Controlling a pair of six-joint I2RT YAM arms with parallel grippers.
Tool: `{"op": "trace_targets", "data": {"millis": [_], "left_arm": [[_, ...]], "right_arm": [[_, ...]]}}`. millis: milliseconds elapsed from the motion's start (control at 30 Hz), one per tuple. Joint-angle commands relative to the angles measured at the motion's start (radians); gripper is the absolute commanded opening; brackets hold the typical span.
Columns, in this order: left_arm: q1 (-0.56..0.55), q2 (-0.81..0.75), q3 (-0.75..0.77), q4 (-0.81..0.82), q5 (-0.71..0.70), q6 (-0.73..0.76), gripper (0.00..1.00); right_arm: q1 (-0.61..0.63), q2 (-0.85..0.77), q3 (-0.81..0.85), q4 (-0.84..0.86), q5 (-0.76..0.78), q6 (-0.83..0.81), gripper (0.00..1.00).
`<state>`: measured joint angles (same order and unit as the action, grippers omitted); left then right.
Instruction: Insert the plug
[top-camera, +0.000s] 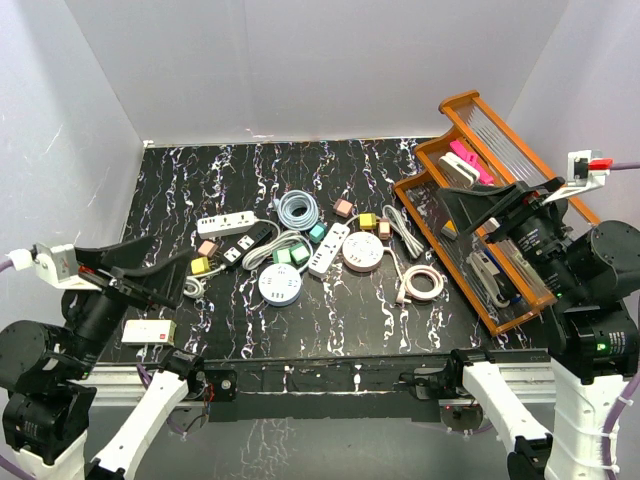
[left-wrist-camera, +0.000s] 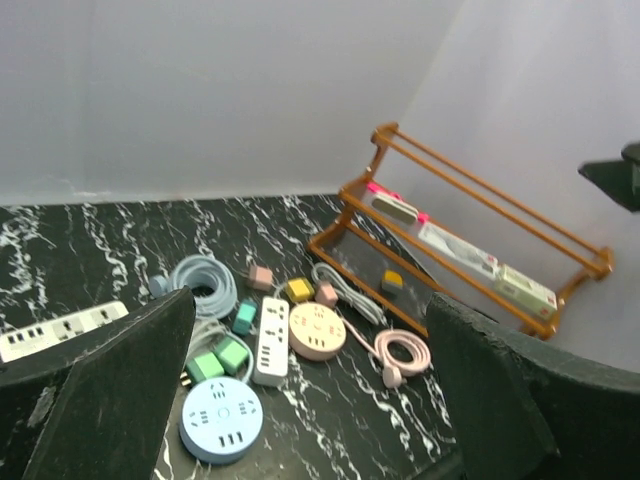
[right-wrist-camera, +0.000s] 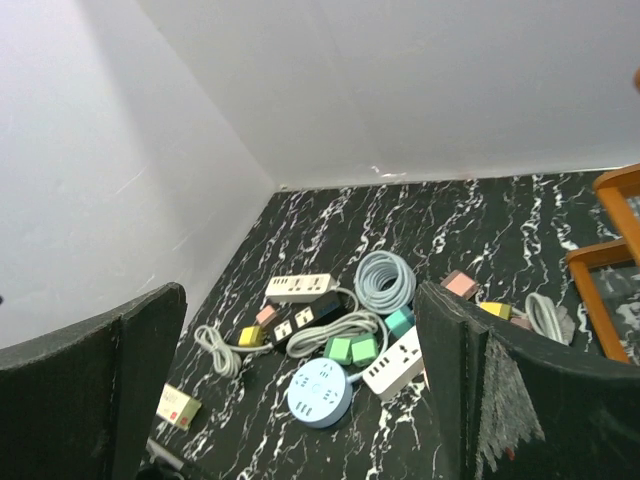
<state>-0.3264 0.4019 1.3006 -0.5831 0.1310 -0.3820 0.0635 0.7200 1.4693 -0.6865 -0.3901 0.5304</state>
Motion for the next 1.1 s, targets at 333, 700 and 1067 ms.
{"op": "trace_targets", "data": {"millis": [333, 700, 1067], "left_arm": [[-0.022, -0.101, -0.218, -0.045, 0.246, -0.04, 0.98], [-0.023, -0.048, -0.383, 0.083, 0.296, -0.074, 0.98], [-0.022, -0.034, -0.486, 0.135, 0.238, -0.027, 0.98]], "right_arm": [[-0.019, -0.018, -0.264, 0.115, -0.276, 0.068, 0.92], [-0.019, 0.026, -0.518, 0.278, -0.471, 0.202, 0.8], [0.038, 0.115, -0.513, 0.296, -0.204, 0.131, 0.77]]}}
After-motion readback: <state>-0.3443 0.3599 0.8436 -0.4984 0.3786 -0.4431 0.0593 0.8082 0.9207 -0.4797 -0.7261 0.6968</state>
